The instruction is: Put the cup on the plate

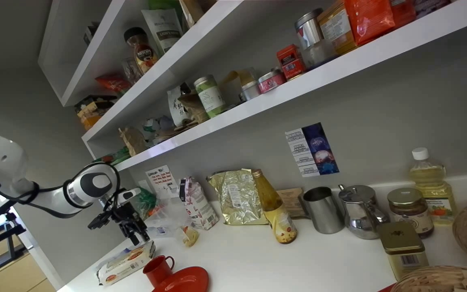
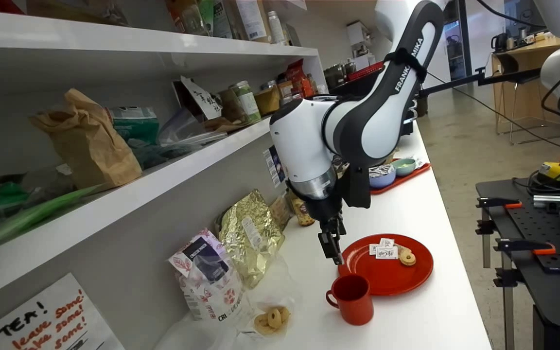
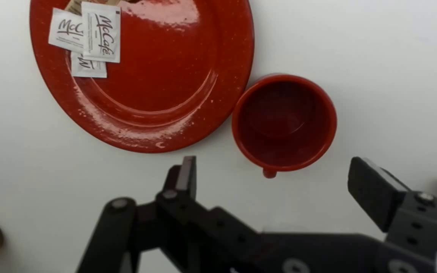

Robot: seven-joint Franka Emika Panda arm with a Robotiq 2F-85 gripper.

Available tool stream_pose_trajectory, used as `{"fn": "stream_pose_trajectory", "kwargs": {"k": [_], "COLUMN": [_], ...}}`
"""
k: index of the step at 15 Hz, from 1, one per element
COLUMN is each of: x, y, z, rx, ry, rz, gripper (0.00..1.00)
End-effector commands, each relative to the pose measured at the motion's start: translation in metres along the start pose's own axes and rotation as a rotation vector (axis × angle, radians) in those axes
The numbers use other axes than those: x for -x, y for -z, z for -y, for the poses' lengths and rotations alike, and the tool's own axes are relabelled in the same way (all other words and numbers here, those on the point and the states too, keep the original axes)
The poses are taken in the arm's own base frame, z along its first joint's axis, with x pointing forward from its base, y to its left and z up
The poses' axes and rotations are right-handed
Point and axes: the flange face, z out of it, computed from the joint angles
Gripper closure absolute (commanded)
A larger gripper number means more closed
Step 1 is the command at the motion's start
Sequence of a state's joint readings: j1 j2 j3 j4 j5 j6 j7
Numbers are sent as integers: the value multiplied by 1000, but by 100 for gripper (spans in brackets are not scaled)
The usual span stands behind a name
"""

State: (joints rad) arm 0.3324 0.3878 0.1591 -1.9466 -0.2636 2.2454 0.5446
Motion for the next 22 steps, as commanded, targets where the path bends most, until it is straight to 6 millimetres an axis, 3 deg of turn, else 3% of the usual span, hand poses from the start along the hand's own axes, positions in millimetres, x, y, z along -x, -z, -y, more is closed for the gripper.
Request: {"fn": "stream_pose_trajectory", "kwargs": {"k": [1, 3, 5, 11, 22], "x": [-21, -18, -9, -6, -2], "y": [-5, -16, -29, -61, -91], "z": [-18, -20, -9, -15, -3], "rx": [-24, -41, -43, -15, 19], "ry": [-71, -85, -76, -57, -37], "rz": [43, 76, 113, 183, 252], "gripper": [0, 0, 0, 0, 0]}}
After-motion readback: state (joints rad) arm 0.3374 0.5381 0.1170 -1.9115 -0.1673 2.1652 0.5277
